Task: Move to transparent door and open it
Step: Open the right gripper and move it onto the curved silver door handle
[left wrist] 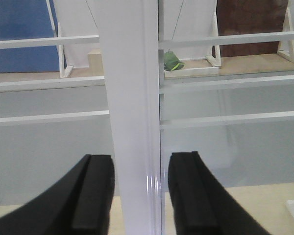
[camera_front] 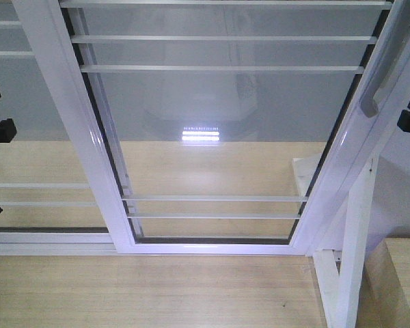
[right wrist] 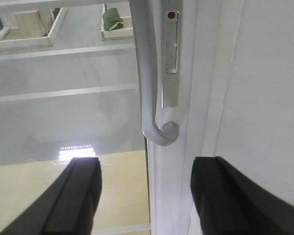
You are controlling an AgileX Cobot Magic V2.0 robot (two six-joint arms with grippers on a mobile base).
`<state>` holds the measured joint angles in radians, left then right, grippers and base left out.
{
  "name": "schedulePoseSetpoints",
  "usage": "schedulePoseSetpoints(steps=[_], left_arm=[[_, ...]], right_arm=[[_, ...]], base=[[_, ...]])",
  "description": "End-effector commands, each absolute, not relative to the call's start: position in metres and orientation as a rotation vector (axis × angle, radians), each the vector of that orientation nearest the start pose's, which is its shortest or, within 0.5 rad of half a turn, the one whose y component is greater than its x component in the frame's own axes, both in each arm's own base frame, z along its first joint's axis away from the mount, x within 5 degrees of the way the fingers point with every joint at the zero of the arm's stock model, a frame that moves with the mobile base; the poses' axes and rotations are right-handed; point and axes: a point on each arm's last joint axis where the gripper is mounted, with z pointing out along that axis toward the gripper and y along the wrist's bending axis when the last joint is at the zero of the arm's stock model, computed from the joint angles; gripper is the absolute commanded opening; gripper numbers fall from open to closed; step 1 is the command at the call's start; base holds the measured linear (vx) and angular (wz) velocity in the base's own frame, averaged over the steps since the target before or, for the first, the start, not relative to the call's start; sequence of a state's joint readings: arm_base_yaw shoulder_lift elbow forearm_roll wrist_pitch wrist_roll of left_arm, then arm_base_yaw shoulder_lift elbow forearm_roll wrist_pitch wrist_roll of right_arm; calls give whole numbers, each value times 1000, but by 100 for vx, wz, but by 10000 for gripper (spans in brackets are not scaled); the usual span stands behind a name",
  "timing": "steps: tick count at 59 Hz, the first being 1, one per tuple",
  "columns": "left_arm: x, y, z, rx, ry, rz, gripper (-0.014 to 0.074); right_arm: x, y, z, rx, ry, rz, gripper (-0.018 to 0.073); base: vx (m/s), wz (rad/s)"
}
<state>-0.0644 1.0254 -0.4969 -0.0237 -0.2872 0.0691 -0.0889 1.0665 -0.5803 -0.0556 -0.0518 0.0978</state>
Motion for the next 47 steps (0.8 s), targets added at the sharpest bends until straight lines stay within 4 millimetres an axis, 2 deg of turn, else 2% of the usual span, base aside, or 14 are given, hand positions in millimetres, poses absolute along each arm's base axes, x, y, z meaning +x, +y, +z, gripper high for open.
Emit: schedulePoseSetpoints(steps=[1,8,20,47], left_arm=[[214,-14,304,72,1597,-21,413],[213,-14,302,74,1624,-21,413],[214,-14,304,72,1604,-21,413],[214,-14,304,72,1597,-21,412]], right_arm=[[228,-20,310,68,1767,-59,482],[240,-21,318,67,1761,-60,482],[277,-24,324,67,1774,-59,482],[362,-32,314,38,1816,-77,482]], base=[[0,0],[0,0],[0,0],[0,0]])
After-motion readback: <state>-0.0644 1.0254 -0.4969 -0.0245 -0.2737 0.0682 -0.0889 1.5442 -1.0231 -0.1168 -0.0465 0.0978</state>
